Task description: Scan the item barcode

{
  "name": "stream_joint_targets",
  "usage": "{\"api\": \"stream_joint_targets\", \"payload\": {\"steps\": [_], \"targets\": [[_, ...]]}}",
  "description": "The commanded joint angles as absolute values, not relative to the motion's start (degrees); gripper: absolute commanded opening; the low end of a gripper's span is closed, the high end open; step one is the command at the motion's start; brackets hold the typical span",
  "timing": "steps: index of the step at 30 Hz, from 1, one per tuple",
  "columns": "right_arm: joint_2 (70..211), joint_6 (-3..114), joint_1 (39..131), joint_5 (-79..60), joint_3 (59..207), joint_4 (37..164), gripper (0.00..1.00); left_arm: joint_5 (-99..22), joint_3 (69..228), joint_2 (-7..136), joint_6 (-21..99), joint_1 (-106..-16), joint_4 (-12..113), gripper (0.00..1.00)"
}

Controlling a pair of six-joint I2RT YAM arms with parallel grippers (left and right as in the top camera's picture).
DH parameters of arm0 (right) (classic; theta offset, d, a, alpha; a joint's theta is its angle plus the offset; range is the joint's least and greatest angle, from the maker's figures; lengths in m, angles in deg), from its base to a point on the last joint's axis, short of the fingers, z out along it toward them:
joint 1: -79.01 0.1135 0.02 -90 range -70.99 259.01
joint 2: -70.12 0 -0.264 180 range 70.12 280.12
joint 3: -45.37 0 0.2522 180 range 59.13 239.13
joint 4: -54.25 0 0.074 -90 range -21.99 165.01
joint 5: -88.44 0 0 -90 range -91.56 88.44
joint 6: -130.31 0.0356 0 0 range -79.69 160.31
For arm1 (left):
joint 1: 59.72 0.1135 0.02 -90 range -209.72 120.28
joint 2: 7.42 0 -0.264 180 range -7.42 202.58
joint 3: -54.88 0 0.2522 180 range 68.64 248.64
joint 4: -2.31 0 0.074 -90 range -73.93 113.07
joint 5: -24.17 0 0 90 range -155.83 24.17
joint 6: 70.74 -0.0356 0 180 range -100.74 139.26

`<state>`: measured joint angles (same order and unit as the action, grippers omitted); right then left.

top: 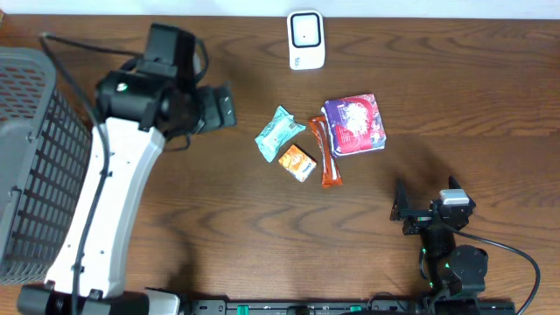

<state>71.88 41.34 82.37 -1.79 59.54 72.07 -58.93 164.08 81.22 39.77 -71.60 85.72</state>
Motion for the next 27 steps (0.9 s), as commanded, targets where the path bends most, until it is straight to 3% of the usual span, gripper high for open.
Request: {"api": "stream_joint_targets", "payload": {"steps": [1,7,27], "targets": [[71.68,41.96,82.71,-1.90,59.45,72.31,0.99,-59.59,164.34,81.27,38.92,-70.88,89.43,0.98],[71.68,41.96,82.71,-1.90,59.45,72.31,0.99,-63.94,162.62,81.31,38.96,-70.88,93.50,0.98],[71.68,41.96,82.71,-1.90,59.45,72.31,0.99,-61.75,161.54,81.33,40.97,-70.95,106.06,0.98]]}}
